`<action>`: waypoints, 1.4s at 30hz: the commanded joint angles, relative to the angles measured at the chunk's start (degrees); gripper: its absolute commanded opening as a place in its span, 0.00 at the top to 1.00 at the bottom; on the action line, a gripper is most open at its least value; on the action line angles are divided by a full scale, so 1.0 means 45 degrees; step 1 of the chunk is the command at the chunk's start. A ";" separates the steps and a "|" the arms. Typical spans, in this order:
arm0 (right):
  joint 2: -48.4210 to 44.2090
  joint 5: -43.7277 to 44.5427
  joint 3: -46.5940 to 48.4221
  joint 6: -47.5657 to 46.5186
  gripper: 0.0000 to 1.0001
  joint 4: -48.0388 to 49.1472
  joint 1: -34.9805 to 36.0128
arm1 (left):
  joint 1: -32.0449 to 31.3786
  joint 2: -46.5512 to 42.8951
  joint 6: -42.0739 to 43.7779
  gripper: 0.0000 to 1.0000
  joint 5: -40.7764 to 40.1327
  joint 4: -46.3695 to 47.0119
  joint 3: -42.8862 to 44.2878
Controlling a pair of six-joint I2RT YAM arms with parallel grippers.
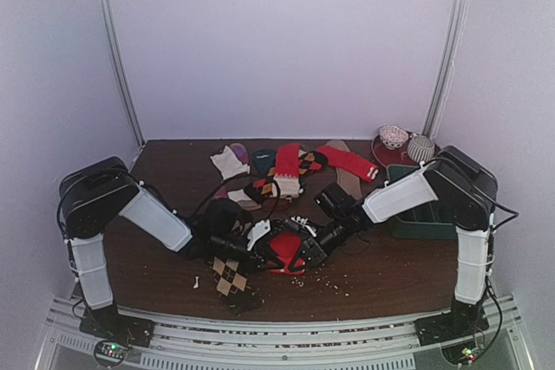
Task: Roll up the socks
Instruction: Roll a pair of socks at the center of the board.
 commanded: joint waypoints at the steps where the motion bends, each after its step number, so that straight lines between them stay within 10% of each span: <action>1: 0.0445 0.2947 -0.0720 -0.0252 0.68 -0.1853 -0.0010 | -0.0051 0.0389 -0.0584 1.00 -0.0834 -0.1098 -0.0037; 14: -0.5936 0.7733 -0.4868 -0.3861 0.47 0.5345 0.1660 | 0.0160 0.1267 -0.3160 1.00 -0.1071 -0.3444 -0.0290; 29: -0.3716 0.9046 -0.4296 -0.6073 0.44 0.6236 0.2842 | 0.0315 0.1701 -0.3233 1.00 -0.0586 -0.3820 -0.0469; 42: -0.2780 0.8555 -0.4102 -0.4697 0.79 0.5414 0.2827 | 0.0340 0.1687 -0.2938 1.00 -0.0864 -0.4017 -0.0303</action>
